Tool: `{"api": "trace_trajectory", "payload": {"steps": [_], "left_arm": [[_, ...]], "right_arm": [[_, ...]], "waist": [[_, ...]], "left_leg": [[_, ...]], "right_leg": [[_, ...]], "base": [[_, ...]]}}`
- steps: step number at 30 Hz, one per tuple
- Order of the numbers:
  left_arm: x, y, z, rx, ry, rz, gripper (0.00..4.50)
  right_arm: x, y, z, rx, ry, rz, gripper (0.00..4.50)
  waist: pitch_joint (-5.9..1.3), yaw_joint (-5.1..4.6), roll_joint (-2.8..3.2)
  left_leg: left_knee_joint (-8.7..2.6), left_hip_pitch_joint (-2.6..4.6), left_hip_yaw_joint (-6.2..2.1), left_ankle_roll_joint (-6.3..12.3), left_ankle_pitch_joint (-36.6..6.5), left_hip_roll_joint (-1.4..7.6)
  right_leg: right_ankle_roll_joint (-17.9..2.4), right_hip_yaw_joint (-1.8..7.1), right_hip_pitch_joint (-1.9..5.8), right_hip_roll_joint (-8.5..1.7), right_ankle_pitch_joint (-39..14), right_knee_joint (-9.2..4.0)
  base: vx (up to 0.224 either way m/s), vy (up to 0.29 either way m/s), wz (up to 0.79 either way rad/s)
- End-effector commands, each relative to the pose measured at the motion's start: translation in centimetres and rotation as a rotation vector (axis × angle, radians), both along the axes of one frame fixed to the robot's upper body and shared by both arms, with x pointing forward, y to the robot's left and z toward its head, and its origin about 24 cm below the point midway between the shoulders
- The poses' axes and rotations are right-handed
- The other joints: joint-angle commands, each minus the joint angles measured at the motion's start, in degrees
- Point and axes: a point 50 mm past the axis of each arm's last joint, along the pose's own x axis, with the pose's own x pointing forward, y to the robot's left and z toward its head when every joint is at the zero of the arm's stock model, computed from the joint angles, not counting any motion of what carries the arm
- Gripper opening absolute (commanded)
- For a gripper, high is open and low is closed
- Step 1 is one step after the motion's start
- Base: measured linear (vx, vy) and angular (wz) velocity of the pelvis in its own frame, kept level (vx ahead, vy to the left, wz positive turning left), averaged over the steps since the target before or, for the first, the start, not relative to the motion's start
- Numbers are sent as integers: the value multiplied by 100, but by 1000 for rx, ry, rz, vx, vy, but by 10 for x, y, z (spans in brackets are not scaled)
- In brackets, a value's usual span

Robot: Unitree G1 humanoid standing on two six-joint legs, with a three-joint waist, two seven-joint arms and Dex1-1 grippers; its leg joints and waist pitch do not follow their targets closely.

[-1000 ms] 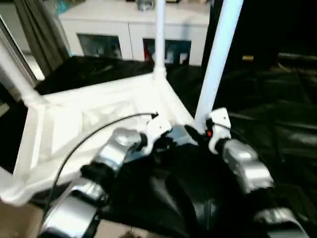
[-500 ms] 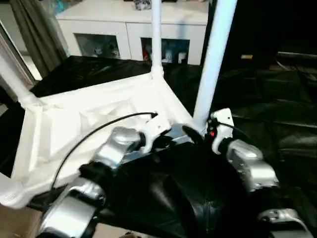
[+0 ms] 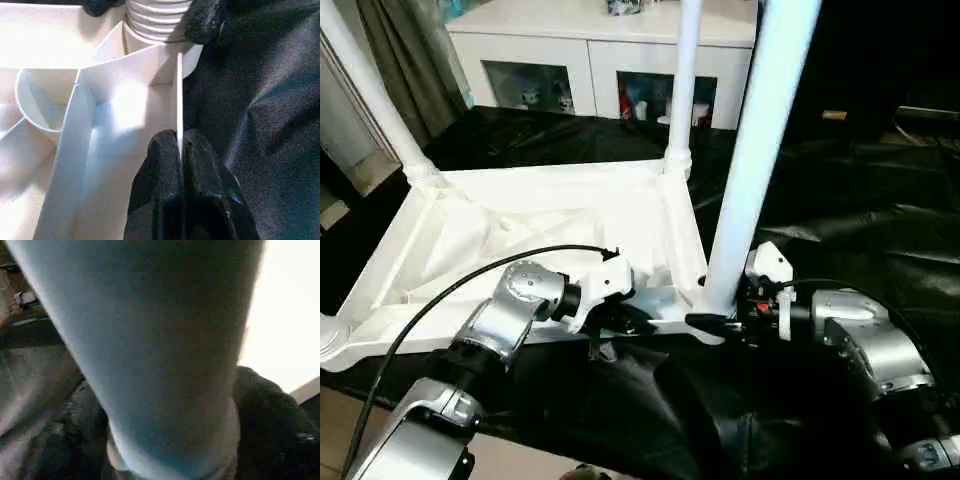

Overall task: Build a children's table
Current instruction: Rotate leg to tighten

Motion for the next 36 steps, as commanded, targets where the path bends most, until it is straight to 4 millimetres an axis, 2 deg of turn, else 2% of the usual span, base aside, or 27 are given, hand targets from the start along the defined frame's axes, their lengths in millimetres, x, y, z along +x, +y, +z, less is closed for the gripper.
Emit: {"api": "trace_trajectory", "payload": {"steps": [1,7,9,10,11,12,13,14,16,19,20,21,23,27,30,31,32,34,36], "left_arm": [[-3,-3,4,-11,-5,-44,0],[2,-7,6,-33,-27,3,0],[9,-11,5,-32,-62,82,0],[15,-13,5,-25,-80,143,0],[23,-17,5,-19,-104,231,0],[28,-21,4,-23,-120,290,0],[28,-21,4,-23,-121,293,0],[35,-27,4,-18,-147,361,0],[39,-33,4,-12,-172,415,0],[43,-41,4,-20,-173,468,0],[44,-46,4,-29,-170,496,0],[45,-51,3,-33,-170,504,0],[45,-56,3,-37,-171,504,0],[42,-63,2,-50,-162,464,0],[36,-61,3,-61,-165,367,0],[34,-60,3,-65,-165,331,0],[31,-57,3,-70,-159,281,0],[28,-53,2,-70,-148,235,0],[23,-46,1,-57,-142,172,0]], "right_arm": [[-2,3,3,14,-1,23,318],[-3,8,-3,41,21,-14,283],[2,10,-10,50,29,-129,279],[7,10,-16,36,24,-222,279],[15,10,-23,12,20,-361,277],[20,10,-30,-3,21,-476,277],[20,10,-30,-4,21,-481,277],[26,10,-37,-2,41,-637,276],[29,13,-43,-1,60,-731,276],[31,21,-47,0,71,-794,276],[32,30,-47,27,78,-806,276],[33,38,-45,66,84,-795,276],[34,47,-42,113,89,-775,332],[36,56,-36,144,70,-728,356],[33,53,-29,128,21,-609,356],[32,51,-27,126,13,-567,356],[29,46,-25,120,9,-507,356],[27,40,-23,107,5,-442,356],[23,30,-19,78,-17,-359,356]], "waist": [[-387,-1,-85],[-394,8,-88],[-385,0,-81],[-365,-38,-83],[-358,-56,-66],[-347,-72,-82],[-347,-84,-82],[-339,-120,-85],[-326,-157,-88],[-331,-150,-92],[-341,-154,-56],[-338,-161,-62],[-344,-155,-52],[-345,-163,-50],[-351,-146,-49],[-353,-153,-63],[-361,-145,-40],[-377,-135,-62],[-399,-110,-53]], "left_leg": [[-371,131,-122,416,-976,349],[-358,126,-120,470,-862,348],[-370,127,-125,424,-942,346],[-384,133,-118,348,-1049,335],[-401,159,-131,192,-1238,325],[-416,175,-131,110,-1344,320],[-423,185,-137,34,-1411,314],[-453,169,-153,-53,-1483,316],[-462,186,-164,-122,-1635,304],[-455,189,-152,-43,-1605,299],[-455,181,-152,-29,-1587,293],[-461,180,-149,-25,-1608,296],[-463,174,-156,-2,-1612,294],[-475,149,-165,91,-1600,301],[-468,145,-165,142,-1564,307],[-461,129,-156,181,-1494,302],[-450,123,-158,225,-1423,306],[-423,109,-144,333,-1229,304],[-393,98,-137,436,-1032,309]], "right_leg": [[-1534,212,212,-433,-460,-367],[-1556,206,210,-430,-333,-351],[-1535,207,203,-436,-463,-368],[-1515,217,177,-428,-649,-394],[-1481,217,164,-446,-993,-425],[-1438,217,161,-445,-1186,-454],[-1409,219,159,-452,-1327,-457],[-1294,228,179,-458,-1482,-478],[-1224,226,175,-455,-1605,-496],[-1160,240,171,-456,-1582,-527],[-1159,237,169,-451,-1491,-523],[-1169,241,167,-450,-1484,-526],[-1165,232,177,-450,-1424,-526],[-1196,226,207,-454,-1250,-508],[-1181,224,216,-455,-1227,-514],[-1186,226,226,-453,-1143,-507],[-1201,225,233,-456,-1044,-493],[-1259,220,251,-452,-786,-470],[-1320,207,265,-450,-518,-438]], "base": [[0,0,0],[0,0,0],[0,0,0],[0,0,0],[0,0,0],[0,0,0],[0,0,0],[0,0,0],[0,0,0],[0,0,0],[0,0,0],[0,0,0],[0,0,0],[0,0,0],[0,0,0],[0,0,0],[0,0,0],[0,0,0],[0,0,0]]}}
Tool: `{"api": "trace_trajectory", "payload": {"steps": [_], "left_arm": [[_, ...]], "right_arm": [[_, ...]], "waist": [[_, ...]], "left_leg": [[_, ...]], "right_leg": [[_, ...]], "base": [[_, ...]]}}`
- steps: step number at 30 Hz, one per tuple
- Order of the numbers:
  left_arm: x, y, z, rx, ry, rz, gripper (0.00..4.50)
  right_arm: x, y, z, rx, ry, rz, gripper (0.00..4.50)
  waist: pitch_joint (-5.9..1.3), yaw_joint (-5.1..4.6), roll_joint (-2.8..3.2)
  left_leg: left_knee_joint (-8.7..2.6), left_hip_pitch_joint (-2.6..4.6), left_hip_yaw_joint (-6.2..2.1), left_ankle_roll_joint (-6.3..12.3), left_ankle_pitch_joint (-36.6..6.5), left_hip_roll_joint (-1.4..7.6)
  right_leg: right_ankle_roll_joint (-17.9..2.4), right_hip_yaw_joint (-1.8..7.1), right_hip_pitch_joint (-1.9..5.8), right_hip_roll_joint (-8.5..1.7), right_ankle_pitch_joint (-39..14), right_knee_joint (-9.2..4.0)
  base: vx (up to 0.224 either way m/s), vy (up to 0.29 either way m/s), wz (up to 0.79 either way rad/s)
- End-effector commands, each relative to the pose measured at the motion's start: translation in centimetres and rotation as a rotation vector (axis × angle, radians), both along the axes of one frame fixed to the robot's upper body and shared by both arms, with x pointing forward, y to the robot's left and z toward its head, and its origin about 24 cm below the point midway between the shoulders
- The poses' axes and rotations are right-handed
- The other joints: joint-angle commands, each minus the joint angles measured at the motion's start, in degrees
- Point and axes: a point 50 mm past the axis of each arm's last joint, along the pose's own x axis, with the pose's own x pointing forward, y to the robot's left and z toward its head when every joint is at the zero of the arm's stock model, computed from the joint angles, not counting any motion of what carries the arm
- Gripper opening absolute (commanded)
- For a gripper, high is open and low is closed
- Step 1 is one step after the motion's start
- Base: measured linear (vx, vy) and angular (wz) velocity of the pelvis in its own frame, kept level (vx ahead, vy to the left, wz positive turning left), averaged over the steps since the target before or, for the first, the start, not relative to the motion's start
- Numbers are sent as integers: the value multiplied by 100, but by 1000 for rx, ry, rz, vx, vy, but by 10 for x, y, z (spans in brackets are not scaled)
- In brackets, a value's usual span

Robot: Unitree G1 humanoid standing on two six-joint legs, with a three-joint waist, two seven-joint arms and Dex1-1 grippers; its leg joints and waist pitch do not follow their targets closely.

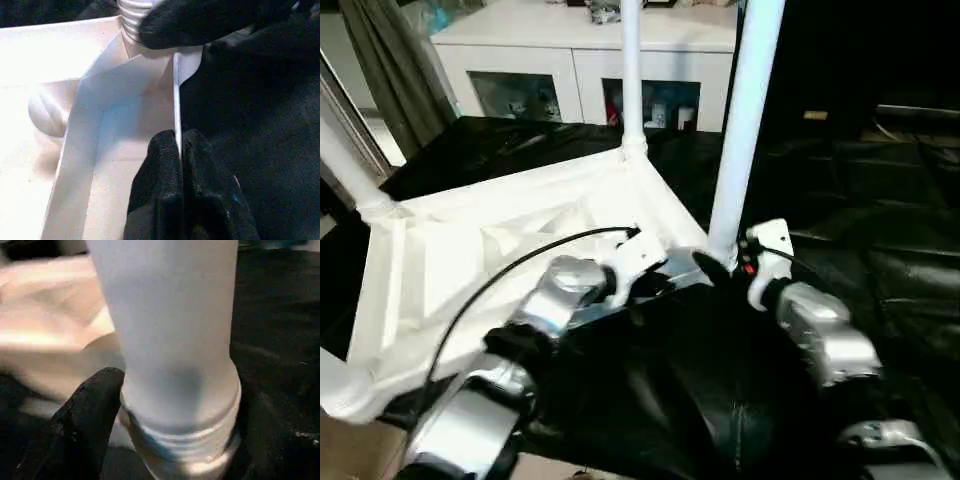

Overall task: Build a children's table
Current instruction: Rotate leg to tighten

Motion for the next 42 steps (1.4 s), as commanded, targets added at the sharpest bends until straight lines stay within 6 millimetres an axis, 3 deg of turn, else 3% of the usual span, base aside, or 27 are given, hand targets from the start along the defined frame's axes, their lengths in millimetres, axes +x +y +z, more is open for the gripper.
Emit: {"api": "trace_trajectory", "payload": {"steps": [1,4,7,10,14,15,16,22,25,28,30,31,33,35,36,37,38,39,42], "left_arm": [[-8,-8,6,-36,-21,-134,0],[-15,-1,7,-62,16,-192,0],[-21,5,7,-61,45,-248,0],[-28,13,6,-50,75,-303,0],[-32,21,7,-38,100,-335,0],[-32,22,7,-37,101,-336,0],[-32,22,7,-36,102,-337,0],[-32,24,8,-47,107,-312,0],[-27,20,7,-52,87,-260,0],[-17,17,4,-29,54,-142,0],[-5,11,4,-37,27,-9,0],[-1,7,5,-51,17,38,0],[6,-4,6,-66,-3,114,0],[7,-8,6,-71,-4,127,0],[10,-18,7,-84,-9,166,0],[11,-24,7,-93,-10,185,0],[11,-27,7,-98,-10,189,0],[11,-31,7,-105,-11,185,0],[10,-37,9,-118,-11,162,0]], "right_arm": [[-10,17,-2,-10,21,192,356],[-12,5,4,-73,-17,249,356],[-16,-1,8,-67,-19,304,356],[-23,-7,12,-62,-5,392,356],[-31,-9,10,-64,23,481,356],[-31,-9,10,-64,24,484,331],[-31,-8,10,-63,25,487,331],[-34,-4,9,-19,42,494,287],[-33,-2,5,-5,55,444,281],[-24,-1,-6,-34,65,278,279],[-14,0,-16,-61,64,90,279],[-11,2,-20,-48,71,6,278],[-5,9,-28,-6,103,-144,278],[-4,13,-30,-1,110,-161,277],[-2,25,-32,-7,110,-187,277],[-1,34,-33,-10,105,-192,277],[0,38,-32,-7,98,-186,277],[0,45,-29,29,92,-166,277],[1,53,-24,83,79,-126,347]], "waist": [[-355,40,-80],[-375,44,-69],[-380,50,-66],[-359,104,-80],[-335,134,-73],[-335,131,-72],[-330,127,-107],[-355,131,-98],[-351,135,-101],[-338,111,-103],[-289,61,-87],[-284,33,-103],[-289,-17,-80],[-301,-30,-105],[-301,-29,-92],[-303,-32,-33],[-303,-38,-83],[-311,-34,-89],[-324,-13,-76]], "left_leg": [[-352,60,-140,490,-953,321],[-329,67,-132,577,-827,338],[-324,79,-125,608,-850,344],[-335,85,-116,639,-949,364],[-371,107,-119,463,-1203,371],[-375,105,-120,438,-1223,373],[-381,97,-121,420,-1222,365],[-354,87,-116,477,-956,354],[-343,84,-110,505,-930,347],[-364,102,-116,375,-1090,344],[-408,133,-116,159,-1421,324],[-427,147,-132,18,-1618,314],[-449,158,-150,-64,-1723,314],[-447,154,-144,-5,-1691,311],[-444,147,-137,12,-1643,313],[-443,148,-139,3,-1627,301],[-442,138,-136,33,-1630,290],[-432,135,-132,66,-1620,286],[-425,123,-129,218,-1483,301]], "right_leg": [[-1377,207,233,-439,-398,-413],[-1529,191,220,-424,-41,-361],[-1601,189,217,-421,-13,-352],[-1568,196,205,-423,-200,-370],[-1482,207,181,-428,-715,-413],[-1477,213,180,-433,-751,-413],[-1463,213,181,-434,-825,-412],[-1457,212,185,-425,-537,-381],[-1471,209,180,-433,-524,-392],[-1422,219,161,-438,-829,-422],[-1325,224,127,-436,-1414,-490],[-1242,224,145,-449,-1744,-516],[-1157,231,137,-454,-1872,-538],[-1142,235,153,-445,-1670,-535],[-1160,240,142,-453,-1601,-535],[-1172,236,132,-448,-1531,-528],[-1149,226,154,-444,-1520,-544],[-1152,230,157,-451,-1503,-539],[-1160,224,167,-455,-1326,-529]], "base": [[0,0,0],[0,0,0],[0,0,0],[0,0,0],[0,0,0],[0,0,0],[0,0,0],[0,0,0],[0,0,0],[0,0,0],[0,0,0],[0,0,0],[0,0,0],[0,0,0],[0,0,0],[0,0,0],[0,0,0],[0,0,0],[0,0,0]]}}
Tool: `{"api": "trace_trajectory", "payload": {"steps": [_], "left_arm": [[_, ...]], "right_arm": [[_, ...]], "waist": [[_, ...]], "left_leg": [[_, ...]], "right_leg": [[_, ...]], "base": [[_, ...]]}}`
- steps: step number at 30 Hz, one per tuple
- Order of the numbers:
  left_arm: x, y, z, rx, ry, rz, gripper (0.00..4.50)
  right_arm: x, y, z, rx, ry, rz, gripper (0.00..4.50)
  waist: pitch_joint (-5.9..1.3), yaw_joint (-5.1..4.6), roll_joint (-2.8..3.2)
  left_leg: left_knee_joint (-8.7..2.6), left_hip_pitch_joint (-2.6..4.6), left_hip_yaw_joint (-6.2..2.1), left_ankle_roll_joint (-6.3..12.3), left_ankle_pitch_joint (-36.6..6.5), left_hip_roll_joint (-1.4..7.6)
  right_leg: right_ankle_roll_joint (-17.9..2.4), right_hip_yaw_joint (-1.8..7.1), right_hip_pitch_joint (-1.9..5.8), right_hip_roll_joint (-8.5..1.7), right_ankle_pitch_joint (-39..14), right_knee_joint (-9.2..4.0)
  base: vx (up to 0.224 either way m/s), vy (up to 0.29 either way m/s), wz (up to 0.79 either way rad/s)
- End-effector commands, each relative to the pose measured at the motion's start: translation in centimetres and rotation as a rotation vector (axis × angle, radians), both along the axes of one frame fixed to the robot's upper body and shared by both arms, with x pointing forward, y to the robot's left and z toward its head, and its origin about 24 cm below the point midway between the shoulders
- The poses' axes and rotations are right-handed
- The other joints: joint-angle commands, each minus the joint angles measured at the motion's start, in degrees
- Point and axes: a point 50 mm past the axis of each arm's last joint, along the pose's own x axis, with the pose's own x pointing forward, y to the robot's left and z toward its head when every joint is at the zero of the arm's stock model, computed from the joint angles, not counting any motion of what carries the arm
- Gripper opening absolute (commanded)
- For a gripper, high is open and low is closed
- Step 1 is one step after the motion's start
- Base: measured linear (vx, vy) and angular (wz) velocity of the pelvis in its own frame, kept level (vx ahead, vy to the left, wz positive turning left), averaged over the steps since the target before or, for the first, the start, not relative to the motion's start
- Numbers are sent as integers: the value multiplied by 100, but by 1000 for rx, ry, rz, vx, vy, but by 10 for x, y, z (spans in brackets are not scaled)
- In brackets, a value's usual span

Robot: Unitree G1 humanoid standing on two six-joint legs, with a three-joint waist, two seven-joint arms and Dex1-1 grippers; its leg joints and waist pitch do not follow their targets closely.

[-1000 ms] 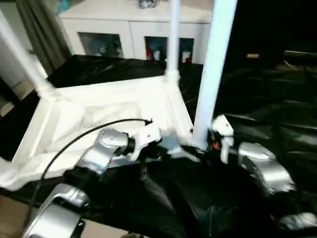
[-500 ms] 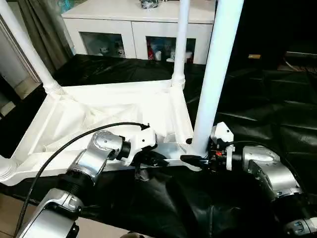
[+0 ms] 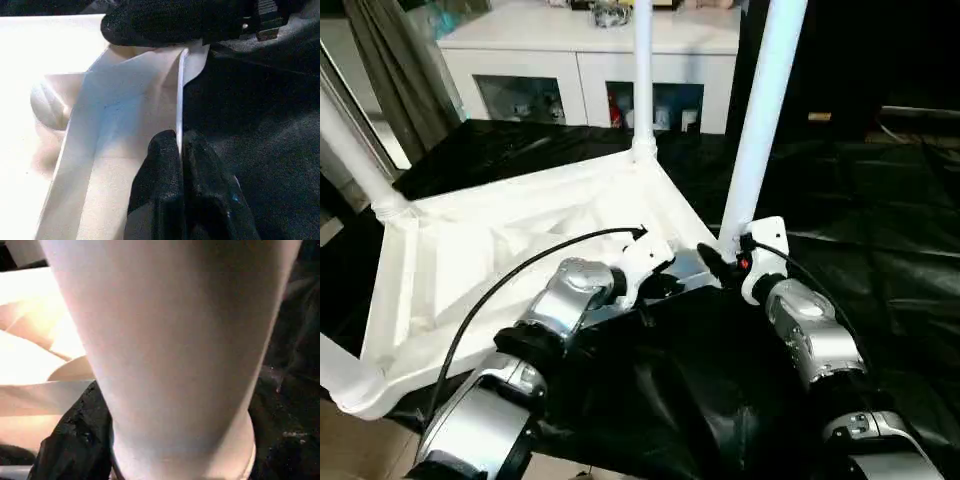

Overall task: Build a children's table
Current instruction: Rotate leg to tighten

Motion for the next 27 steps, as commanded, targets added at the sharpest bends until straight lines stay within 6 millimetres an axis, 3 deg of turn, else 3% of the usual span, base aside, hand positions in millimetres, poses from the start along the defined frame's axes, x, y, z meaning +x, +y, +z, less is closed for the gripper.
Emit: {"api": "trace_trajectory", "payload": {"steps": [1,5,13,14,16,19,20,22,27], "left_arm": [[6,-14,12,-74,-63,55,0],[-1,-10,12,-78,-53,-62,0],[-13,14,9,-45,-24,-225,0],[-17,24,8,-48,6,-283,0],[-20,29,8,-45,28,-315,0],[-26,39,8,-26,64,-371,0],[-26,41,8,-24,71,-379,0],[-27,47,9,-19,84,-392,0],[-27,51,11,-17,85,-390,0]], "right_arm": [[-13,42,-15,84,77,177,347],[-16,34,-8,69,50,300,394],[-28,3,5,6,13,518,394],[-33,-8,11,-5,14,588,394],[-36,-13,13,-12,18,627,394],[-40,-19,15,-25,33,686,394],[-41,-20,16,-26,37,698,369],[-41,-21,17,-25,43,716,362],[-44,-17,17,-16,56,752,317]], "waist": [[-297,-8,-97],[-299,8,-105],[-339,46,-90],[-353,70,-98],[-344,64,-89],[-348,70,-78],[-338,78,-67],[-328,96,-94],[-333,122,-93]], "left_leg": [[-432,102,-182,242,-1474,316],[-433,90,-185,307,-1506,321],[-368,45,-159,611,-989,348],[-356,50,-168,638,-948,353],[-357,48,-158,703,-965,371],[-365,57,-162,662,-1020,384],[-364,71,-150,631,-1078,383],[-375,72,-144,567,-1143,382],[-380,70,-152,498,-1100,383]], "right_leg": [[-1172,208,159,-409,-1268,-521],[-1173,199,185,-418,-1318,-524],[-1412,161,203,-400,-405,-418],[-1438,155,236,-402,-327,-396],[-1486,156,200,-392,-248,-391],[-1537,156,190,-400,-330,-385],[-1553,160,166,-394,-407,-396],[-1542,166,168,-405,-546,-408],[-1500,169,173,-415,-564,-393]], "base": [[0,0,0],[0,0,0],[0,0,0],[0,0,0],[0,0,0],[0,0,0],[0,0,0],[0,0,0],[0,0,0]]}}
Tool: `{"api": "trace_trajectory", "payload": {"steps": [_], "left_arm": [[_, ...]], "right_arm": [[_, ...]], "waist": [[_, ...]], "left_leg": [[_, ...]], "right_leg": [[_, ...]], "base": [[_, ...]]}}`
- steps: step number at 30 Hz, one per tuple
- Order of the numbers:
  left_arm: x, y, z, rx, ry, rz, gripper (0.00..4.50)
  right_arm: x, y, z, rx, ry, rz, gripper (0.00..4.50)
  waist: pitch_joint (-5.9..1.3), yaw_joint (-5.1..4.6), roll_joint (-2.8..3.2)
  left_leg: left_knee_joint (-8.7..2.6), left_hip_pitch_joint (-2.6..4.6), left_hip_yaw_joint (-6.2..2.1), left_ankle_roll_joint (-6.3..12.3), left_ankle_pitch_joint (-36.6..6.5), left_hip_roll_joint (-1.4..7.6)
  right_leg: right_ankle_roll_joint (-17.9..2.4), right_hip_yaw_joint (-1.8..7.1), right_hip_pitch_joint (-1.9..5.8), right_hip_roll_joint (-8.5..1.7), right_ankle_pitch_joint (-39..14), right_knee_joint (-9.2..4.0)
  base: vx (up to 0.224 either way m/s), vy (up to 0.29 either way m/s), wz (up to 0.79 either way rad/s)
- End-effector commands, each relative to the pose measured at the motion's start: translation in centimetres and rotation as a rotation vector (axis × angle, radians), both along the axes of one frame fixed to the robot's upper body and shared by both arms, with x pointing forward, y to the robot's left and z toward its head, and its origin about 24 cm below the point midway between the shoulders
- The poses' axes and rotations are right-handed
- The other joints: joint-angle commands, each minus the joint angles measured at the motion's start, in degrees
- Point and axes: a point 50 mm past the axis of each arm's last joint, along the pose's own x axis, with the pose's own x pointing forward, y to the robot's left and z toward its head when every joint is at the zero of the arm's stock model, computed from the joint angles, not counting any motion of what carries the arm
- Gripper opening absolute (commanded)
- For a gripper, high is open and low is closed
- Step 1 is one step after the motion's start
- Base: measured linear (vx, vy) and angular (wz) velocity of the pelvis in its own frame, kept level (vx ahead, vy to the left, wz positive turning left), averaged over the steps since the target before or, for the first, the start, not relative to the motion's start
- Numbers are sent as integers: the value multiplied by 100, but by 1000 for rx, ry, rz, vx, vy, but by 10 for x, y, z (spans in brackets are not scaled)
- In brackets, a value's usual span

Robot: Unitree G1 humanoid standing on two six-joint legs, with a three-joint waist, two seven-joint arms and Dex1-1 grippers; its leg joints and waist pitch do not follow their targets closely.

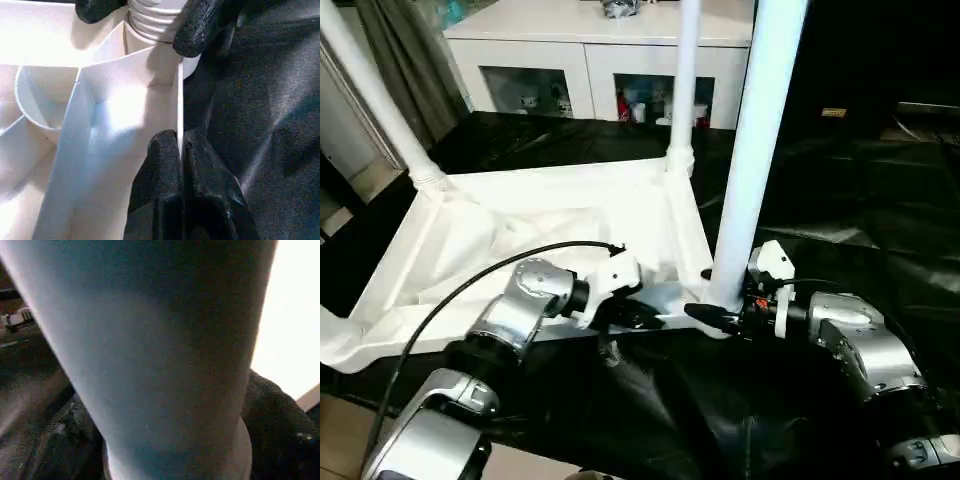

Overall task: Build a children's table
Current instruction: Rotate leg to tighten

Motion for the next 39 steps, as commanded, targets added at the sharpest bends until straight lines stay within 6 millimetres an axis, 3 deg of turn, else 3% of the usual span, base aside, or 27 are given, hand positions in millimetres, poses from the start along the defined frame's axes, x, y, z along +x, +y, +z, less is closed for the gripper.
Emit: {"api": "trace_trajectory", "payload": {"steps": [1,4,7,10,11,13,15,16,17,18,19,22,23,27,31,32,34,36,37,38,39], "left_arm": [[-1,0,5,-23,-2,-29,0],[-1,0,5,-24,-6,-17,0],[8,-6,5,-43,-57,95,0],[22,-11,6,-30,-112,254,0],[26,-13,7,-31,-126,295,0],[29,-15,8,-33,-134,320,0],[38,-29,12,-51,-168,424,0],[40,-34,12,-52,-172,448,0],[41,-39,12,-53,-177,467,0],[42,-43,12,-57,-179,483,0],[43,-47,12,-63,-178,497,0],[42,-57,12,-71,-178,474,0],[39,-60,11,-77,-175,437,0],[35,-60,10,-81,-174,367,0],[28,-51,7,-80,-149,259,0],[28,-51,7,-80,-149,259,0],[26,-46,6,-75,-148,220,0],[19,-33,7,-82,-121,133,0],[16,-28,7,-80,-106,95,0],[14,-25,7,-77,-98,72,0],[13,-24,7,-75,-97,69,0]], "right_arm": [[-2,2,2,-3,3,29,311],[-4,5,0,0,13,39,286],[0,8,-9,-5,24,-87,281],[12,7,-20,-28,20,-309,279],[15,7,-22,-27,23,-371,279],[17,7,-24,-26,27,-410,279],[25,13,-33,-17,53,-605,279],[27,17,-36,-16,62,-654,279],[29,22,-37,-9,69,-683,279],[31,28,-36,-6,65,-700,279],[33,34,-36,-11,59,-712,279],[37,49,-30,29,32,-671,314],[37,51,-25,62,25,-635,334],[36,48,-19,74,1,-568,380],[28,36,-15,34,-46,-408,380],[28,36,-15,34,-46,-408,380],[26,29,-13,22,-61,-362,380],[18,15,-6,16,-72,-241,380],[15,11,-3,21,-69,-199,380],[13,8,-2,24,-66,-176,380],[13,8,-2,24,-65,-173,380]], "waist": [[-349,8,-99],[-353,17,-103],[-347,7,-108],[-326,-10,-114],[-321,-36,-112],[-317,-48,-125],[-314,-80,-93],[-321,-96,-102],[-316,-101,-48],[-321,-115,-67],[-327,-120,-48],[-340,-118,-58],[-340,-108,-28],[-338,-121,-29],[-349,-107,-42],[-349,-112,-20],[-344,-105,-70],[-352,-77,-54],[-355,-67,-117],[-360,-50,-60],[-368,-56,-51]], "left_leg": [[-369,125,-163,499,-1028,364],[-353,122,-156,540,-933,356],[-356,124,-154,524,-947,355],[-382,143,-160,356,-1166,344],[-412,169,-175,175,-1336,333],[-419,158,-174,161,-1357,328],[-424,163,-175,126,-1434,319],[-430,168,-182,83,-1410,313],[-431,166,-188,78,-1433,314],[-429,165,-179,89,-1439,311],[-423,162,-181,103,-1410,303],[-402,142,-176,225,-1314,286],[-399,131,-181,290,-1278,293],[-400,123,-184,406,-1279,308],[-368,102,-175,503,-1162,306],[-361,103,-169,562,-1093,318],[-360,110,-161,579,-1103,324],[-345,98,-159,640,-1005,336],[-340,99,-154,682,-960,340],[-330,85,-159,779,-878,354],[-327,92,-158,786,-884,361]], "right_leg": [[-1518,207,215,-402,-445,-381],[-1524,204,216,-401,-325,-372],[-1518,207,199,-402,-392,-386],[-1449,212,186,-412,-828,-431],[-1370,212,178,-408,-1129,-459],[-1325,215,193,-411,-1154,-469],[-1300,221,174,-422,-1185,-480],[-1296,212,187,-418,-1166,-478],[-1287,219,185,-428,-1163,-482],[-1278,217,185,-416,-1109,-489],[-1291,213,191,-411,-993,-480],[-1293,206,224,-421,-794,-478],[-1301,201,236,-426,-727,-472],[-1343,183,246,-416,-595,-459],[-1367,171,281,-410,-483,-443],[-1429,169,261,-416,-386,-430],[-1450,166,256,-415,-473,-443],[-1462,162,270,-414,-416,-419],[-1465,161,271,-408,-346,-415],[-1527,153,257,-420,-224,-381],[-1546,151,242,-414,-203,-371]], "base": [[0,0,0],[0,0,0],[0,0,0],[0,0,0],[0,0,0],[0,0,0],[0,0,0],[0,0,0],[0,0,0],[0,0,0],[0,0,0],[0,0,0],[0,0,0],[0,0,0],[0,0,0],[0,0,0],[0,0,0],[0,0,0],[0,0,0],[0,0,0],[0,0,0]]}}
